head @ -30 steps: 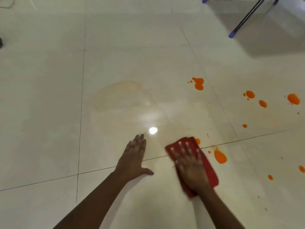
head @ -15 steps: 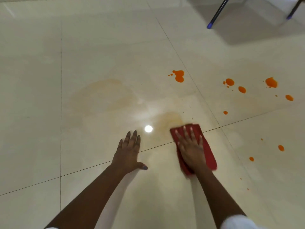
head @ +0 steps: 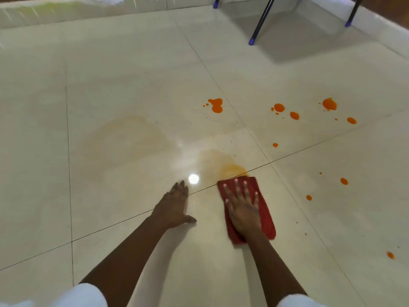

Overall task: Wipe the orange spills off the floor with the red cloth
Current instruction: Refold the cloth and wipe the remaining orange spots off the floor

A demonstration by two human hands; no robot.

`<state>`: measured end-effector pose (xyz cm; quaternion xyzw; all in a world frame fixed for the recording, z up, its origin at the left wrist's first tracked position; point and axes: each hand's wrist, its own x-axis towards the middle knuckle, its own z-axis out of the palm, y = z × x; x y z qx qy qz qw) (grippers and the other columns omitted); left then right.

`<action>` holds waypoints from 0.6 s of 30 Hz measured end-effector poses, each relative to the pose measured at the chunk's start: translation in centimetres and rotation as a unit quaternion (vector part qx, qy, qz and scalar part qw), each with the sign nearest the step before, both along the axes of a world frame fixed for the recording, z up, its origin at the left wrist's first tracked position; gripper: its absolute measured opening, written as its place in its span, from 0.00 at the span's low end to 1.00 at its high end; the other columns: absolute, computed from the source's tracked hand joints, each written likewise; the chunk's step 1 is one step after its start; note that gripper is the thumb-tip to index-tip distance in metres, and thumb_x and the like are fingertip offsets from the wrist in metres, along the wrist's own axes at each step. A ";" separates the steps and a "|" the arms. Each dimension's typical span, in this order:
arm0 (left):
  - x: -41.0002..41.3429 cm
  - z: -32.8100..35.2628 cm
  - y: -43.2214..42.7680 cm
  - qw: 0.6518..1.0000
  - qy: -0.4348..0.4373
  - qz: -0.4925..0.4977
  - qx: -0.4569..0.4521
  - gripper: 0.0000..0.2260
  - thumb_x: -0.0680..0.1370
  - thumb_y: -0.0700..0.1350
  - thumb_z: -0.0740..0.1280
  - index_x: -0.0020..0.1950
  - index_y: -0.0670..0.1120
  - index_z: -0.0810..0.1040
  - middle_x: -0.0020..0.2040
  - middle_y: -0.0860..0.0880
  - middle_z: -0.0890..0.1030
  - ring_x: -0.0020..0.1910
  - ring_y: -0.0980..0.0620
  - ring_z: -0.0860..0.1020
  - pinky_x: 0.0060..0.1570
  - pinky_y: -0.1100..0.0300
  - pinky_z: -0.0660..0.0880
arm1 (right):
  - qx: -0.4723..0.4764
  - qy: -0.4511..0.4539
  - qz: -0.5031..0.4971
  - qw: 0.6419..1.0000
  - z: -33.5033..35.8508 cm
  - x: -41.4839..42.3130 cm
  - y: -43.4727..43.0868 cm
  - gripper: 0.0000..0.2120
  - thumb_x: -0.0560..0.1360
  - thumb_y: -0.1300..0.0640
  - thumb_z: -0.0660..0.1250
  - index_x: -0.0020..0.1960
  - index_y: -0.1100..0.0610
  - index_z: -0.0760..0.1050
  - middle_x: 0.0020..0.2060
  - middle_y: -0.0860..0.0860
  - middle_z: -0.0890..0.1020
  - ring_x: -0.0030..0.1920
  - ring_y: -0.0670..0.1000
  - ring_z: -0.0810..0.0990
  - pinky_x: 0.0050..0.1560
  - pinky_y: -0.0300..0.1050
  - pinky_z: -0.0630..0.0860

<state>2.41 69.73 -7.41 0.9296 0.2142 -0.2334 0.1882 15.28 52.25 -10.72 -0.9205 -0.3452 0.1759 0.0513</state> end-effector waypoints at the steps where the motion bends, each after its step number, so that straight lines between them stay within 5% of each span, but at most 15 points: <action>1: 0.4 0.1 -0.7 1.000 0.005 -0.002 -0.008 0.47 0.72 0.62 0.66 0.77 0.42 0.42 0.77 0.43 0.38 0.76 0.46 0.39 0.74 0.51 0.48 | -0.010 0.012 -0.030 0.999 0.2 0.6 0.1 0.25 0.78 0.44 0.39 0.75 0.41 0.41 0.76 0.48 0.40 0.74 0.52 0.34 0.71 0.60 0.38; 3: 0.8 0.0 -2.0 1.000 0.012 0.016 -0.012 0.46 0.73 0.62 0.66 0.77 0.42 0.43 0.77 0.43 0.37 0.76 0.44 0.39 0.74 0.51 0.49 | -0.008 0.044 -0.037 0.998 0.6 0.6 0.3 0.25 0.80 0.45 0.42 0.75 0.43 0.40 0.76 0.50 0.38 0.74 0.54 0.33 0.71 0.61 0.37; 7: 1.1 0.2 -3.4 0.999 0.038 0.008 0.011 0.47 0.72 0.63 0.67 0.77 0.43 0.43 0.77 0.42 0.37 0.76 0.43 0.39 0.73 0.48 0.49 | -0.016 0.035 0.047 0.998 1.1 -1.5 -3.8 0.30 0.70 0.39 0.29 0.72 0.41 0.34 0.75 0.48 0.38 0.71 0.50 0.29 0.71 0.60 0.36; 10: 2.0 0.4 -3.5 0.999 0.034 -0.021 0.035 0.50 0.70 0.65 0.66 0.76 0.41 0.41 0.76 0.42 0.36 0.76 0.43 0.38 0.73 0.47 0.45 | -0.043 0.021 -0.004 0.999 1.1 -0.1 -6.6 0.31 0.68 0.39 0.26 0.71 0.41 0.31 0.75 0.47 0.38 0.71 0.50 0.30 0.71 0.60 0.37; 14: 4.7 -1.4 -3.4 0.998 0.011 -0.045 0.039 0.53 0.68 0.67 0.66 0.76 0.41 0.39 0.76 0.42 0.33 0.75 0.42 0.36 0.73 0.46 0.43 | -0.021 0.031 -0.098 0.995 0.2 4.5 -2.1 0.25 0.80 0.43 0.41 0.74 0.42 0.38 0.76 0.49 0.39 0.74 0.53 0.34 0.71 0.63 0.38; 18: 4.3 -2.8 -2.9 0.997 -0.019 -0.058 0.043 0.55 0.66 0.70 0.64 0.76 0.40 0.38 0.75 0.43 0.33 0.75 0.42 0.36 0.73 0.48 0.41 | 0.007 0.014 -0.006 1.000 0.3 3.3 2.3 0.24 0.80 0.45 0.41 0.74 0.40 0.38 0.75 0.48 0.38 0.74 0.53 0.34 0.70 0.58 0.33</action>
